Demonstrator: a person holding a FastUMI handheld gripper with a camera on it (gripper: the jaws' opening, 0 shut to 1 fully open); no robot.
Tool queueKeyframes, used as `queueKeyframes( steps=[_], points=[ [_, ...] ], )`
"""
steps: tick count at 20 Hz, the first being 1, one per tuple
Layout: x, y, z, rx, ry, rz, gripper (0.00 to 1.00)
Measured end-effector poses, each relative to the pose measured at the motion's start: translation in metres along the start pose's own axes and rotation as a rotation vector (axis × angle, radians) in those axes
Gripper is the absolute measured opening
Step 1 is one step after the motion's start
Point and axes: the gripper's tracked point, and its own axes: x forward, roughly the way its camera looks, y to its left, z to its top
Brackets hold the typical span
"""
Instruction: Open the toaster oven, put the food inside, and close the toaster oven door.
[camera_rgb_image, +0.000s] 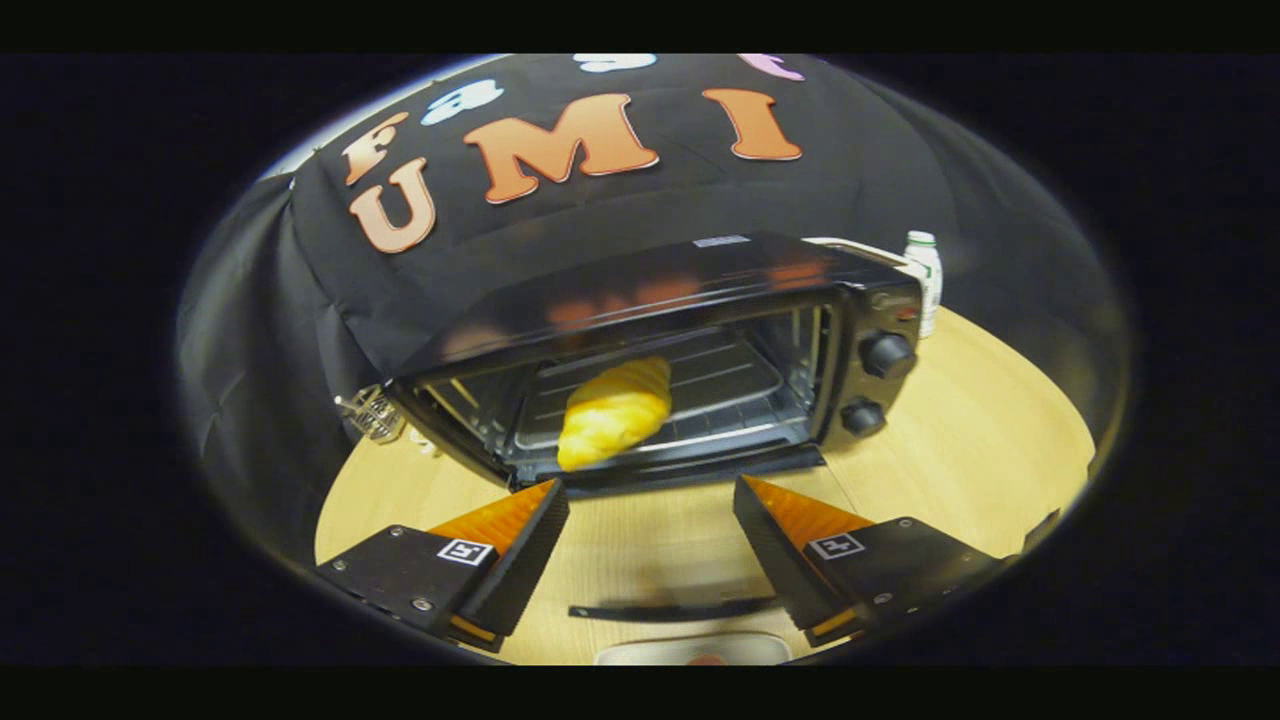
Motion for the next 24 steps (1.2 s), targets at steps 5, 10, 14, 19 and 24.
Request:
queueKeyframes(
  steps=[5,10,14,19,24],
  points=[
    [-0.037,-0.011,-0.026,-0.017,0.006,-0.043,0.99],
    [-0.053,-0.019,-0.067,-0.042,0.063,-0.076,0.98],
    [-0.050,-0.023,-0.100,-0.065,0.144,-0.091,0.99],
    [-0.040,-0.017,-0.123,-0.085,0.221,-0.085,0.99],
    [-0.024,-0.021,-0.136,-0.105,0.272,-0.100,0.99]
  ],
)
